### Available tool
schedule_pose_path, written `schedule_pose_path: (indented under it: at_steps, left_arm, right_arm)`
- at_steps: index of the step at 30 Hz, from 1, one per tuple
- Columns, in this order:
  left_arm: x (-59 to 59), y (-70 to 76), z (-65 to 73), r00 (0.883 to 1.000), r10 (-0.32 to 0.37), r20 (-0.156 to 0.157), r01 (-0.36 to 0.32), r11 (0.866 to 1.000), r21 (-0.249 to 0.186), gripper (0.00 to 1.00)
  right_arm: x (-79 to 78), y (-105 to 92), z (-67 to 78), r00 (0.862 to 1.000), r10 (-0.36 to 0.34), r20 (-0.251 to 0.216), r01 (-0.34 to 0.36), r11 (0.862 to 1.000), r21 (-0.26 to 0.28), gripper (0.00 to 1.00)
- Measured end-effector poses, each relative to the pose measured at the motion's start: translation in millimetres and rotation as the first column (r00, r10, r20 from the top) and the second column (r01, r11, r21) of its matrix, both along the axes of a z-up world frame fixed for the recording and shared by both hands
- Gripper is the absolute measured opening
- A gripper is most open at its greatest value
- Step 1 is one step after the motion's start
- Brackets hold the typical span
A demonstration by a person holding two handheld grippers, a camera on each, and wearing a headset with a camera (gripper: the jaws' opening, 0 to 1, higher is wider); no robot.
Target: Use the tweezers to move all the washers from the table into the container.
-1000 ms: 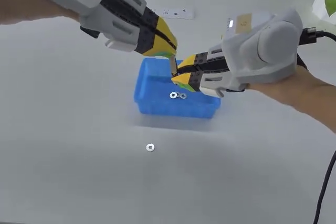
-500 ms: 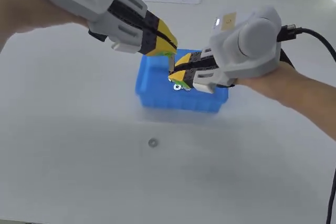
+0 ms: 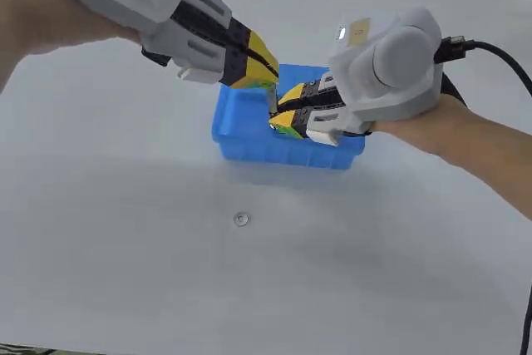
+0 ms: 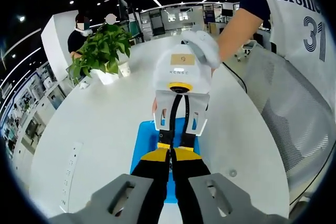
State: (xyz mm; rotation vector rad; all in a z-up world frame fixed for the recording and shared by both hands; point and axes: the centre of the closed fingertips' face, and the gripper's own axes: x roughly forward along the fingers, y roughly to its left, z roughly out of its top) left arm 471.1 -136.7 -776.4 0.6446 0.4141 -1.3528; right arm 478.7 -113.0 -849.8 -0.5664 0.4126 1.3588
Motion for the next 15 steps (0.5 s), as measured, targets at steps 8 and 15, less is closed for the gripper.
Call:
schedule_pose_path:
  at_steps: [8, 15]
  left_arm:
    - [-0.2, -3.1, -0.9, 1.000, -0.007, -0.001, 0.007, 1.000, 0.004, 0.05]
    - [-1.2, -5.5, 2.0, 1.000, -0.009, 0.006, 0.009, 1.000, 0.003, 0.05]
  right_arm:
    - [0.6, -3.9, -0.9, 1.000, -0.022, -0.003, 0.022, 1.000, 0.002, 0.09]
    - [0.0, -6.4, 2.3, 1.000, -0.030, -0.001, 0.030, 1.000, 0.004, 0.10]
